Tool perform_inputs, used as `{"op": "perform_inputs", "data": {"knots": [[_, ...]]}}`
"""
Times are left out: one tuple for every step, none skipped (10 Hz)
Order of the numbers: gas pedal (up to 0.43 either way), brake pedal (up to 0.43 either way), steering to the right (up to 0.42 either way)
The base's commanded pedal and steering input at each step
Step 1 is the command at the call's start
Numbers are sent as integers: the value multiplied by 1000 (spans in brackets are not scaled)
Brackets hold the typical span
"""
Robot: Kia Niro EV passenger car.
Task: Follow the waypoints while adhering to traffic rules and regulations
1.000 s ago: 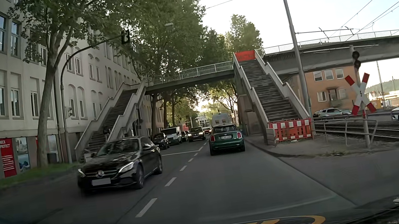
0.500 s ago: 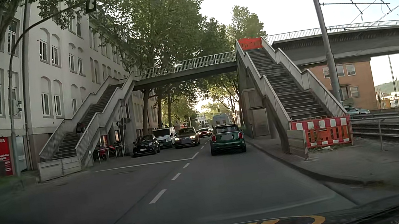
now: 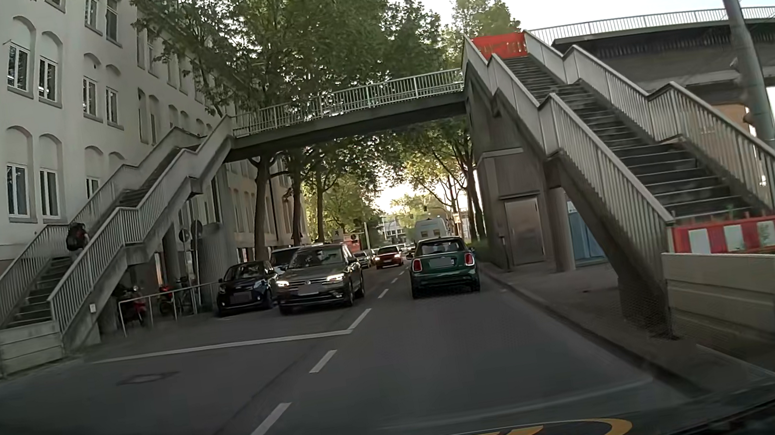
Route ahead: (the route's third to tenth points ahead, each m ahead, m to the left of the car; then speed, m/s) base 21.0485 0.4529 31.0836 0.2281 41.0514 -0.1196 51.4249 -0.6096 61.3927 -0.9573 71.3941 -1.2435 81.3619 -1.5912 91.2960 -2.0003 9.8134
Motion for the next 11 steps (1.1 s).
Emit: {"op": "perform_inputs", "data": {"knots": [[110,0,-2],[118,0,-1],[130,0,-2],[130,0,-2],[130,0,-2],[130,0,-1],[130,0,-2],[130,0,-2],[130,0,-1],[138,0,-1],[150,0,-1]]}}
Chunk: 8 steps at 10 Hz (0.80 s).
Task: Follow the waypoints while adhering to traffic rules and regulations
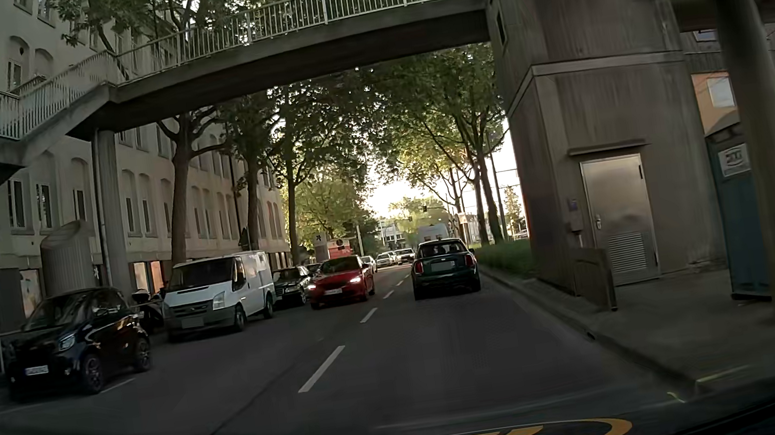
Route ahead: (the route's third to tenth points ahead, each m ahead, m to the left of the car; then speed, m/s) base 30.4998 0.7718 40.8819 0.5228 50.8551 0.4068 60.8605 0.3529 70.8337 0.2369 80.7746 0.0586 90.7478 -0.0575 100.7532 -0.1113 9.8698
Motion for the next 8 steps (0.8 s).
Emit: {"op": "perform_inputs", "data": {"knots": [[157,0,-1],[169,0,-1],[177,0,-1],[189,0,-1],[197,0,-1],[197,0,-1],[197,0,-1],[189,0,-1]]}}
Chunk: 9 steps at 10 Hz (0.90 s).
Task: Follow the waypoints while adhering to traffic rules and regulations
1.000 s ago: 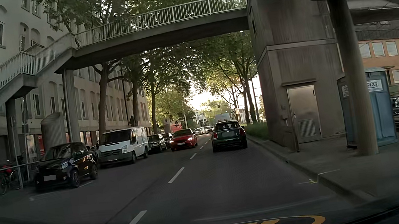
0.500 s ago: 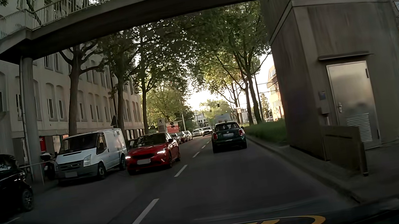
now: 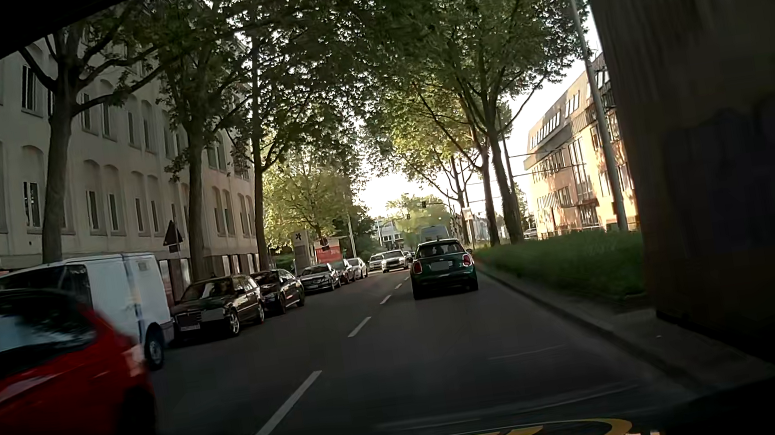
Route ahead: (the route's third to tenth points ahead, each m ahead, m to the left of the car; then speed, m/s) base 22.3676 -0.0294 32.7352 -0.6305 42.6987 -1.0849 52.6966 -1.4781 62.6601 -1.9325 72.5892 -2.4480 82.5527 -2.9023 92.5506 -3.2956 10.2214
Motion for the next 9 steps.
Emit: {"op": "perform_inputs", "data": {"knots": [[189,0,-1],[169,0,-1],[169,0,-1],[169,0,-1],[169,0,-1],[138,0,-1],[138,0,-1],[138,0,-1],[138,0,0]]}}
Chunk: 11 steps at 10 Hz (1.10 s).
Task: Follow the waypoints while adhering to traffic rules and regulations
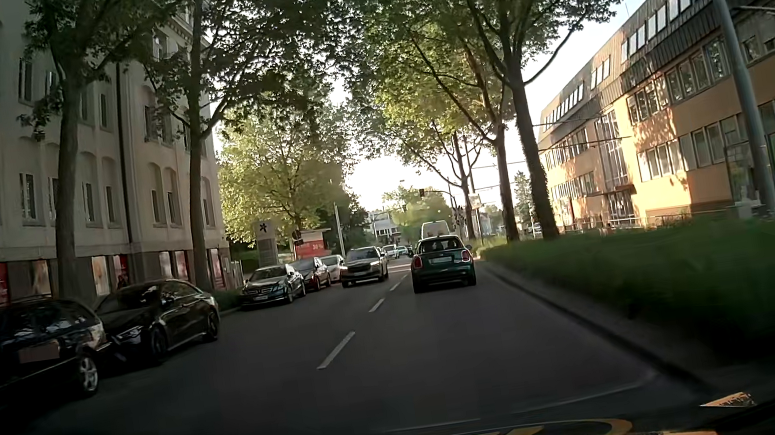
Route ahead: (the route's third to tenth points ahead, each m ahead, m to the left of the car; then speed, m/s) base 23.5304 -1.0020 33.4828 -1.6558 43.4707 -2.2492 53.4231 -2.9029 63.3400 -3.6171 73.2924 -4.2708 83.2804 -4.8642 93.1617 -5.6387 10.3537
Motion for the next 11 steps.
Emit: {"op": "perform_inputs", "data": {"knots": [[138,0,-1],[138,0,0],[138,0,0],[138,0,0],[138,0,0],[138,0,0],[138,0,0],[138,0,0],[138,0,0],[150,0,0],[150,0,0]]}}
